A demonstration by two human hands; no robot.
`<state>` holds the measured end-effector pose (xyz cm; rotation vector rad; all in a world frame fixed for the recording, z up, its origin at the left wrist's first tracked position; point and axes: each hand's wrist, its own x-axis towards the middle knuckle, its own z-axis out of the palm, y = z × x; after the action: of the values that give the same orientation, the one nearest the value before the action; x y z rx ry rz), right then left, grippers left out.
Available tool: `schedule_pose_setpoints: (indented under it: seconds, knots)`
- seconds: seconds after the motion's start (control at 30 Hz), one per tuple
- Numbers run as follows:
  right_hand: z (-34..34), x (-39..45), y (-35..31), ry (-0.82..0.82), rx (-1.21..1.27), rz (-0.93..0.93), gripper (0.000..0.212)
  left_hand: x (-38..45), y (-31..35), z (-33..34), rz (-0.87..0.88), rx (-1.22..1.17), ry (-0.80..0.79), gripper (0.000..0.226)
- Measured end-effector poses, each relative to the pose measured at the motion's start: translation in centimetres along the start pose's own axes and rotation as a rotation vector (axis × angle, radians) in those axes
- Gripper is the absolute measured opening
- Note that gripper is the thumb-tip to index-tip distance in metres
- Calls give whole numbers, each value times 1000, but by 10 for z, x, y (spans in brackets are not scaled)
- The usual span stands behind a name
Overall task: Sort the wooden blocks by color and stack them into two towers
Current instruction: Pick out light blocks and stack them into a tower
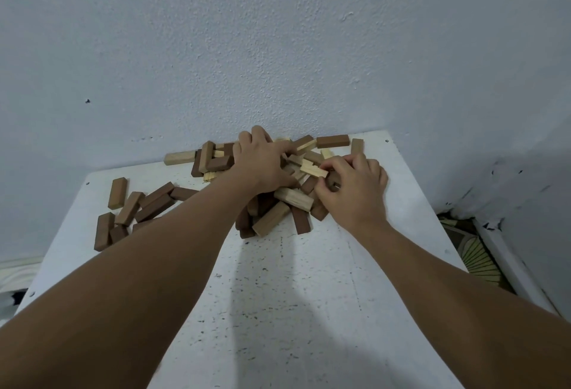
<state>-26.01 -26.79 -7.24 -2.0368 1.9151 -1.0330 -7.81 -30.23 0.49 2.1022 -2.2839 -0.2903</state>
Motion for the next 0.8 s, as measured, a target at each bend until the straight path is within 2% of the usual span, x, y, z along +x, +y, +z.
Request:
schedule_pose_setpoints:
  seconds: [0.17,0.33,0.47,0.57,0.63,0.8]
  knots:
    - [-2,1,-3,-34,8,3,26,2,-3,3,69,31,34,46]
    - [-4,2,-5,-63,1,44,58,3,-5,2,98,62,-5,55]
    - [-2,3,-1,-54,0,-11,32,4,-3,1,104,89,-30,56]
    - [1,1,2,-40,41,-23,21,6,-4,2,104,33,-6,53]
    - [0,1,2,-33,50,-22,22,7,-5,2,99,43,-24,57]
    - [-4,2,0,-40,38,-7,46,7,-3,3,81,60,-41,58]
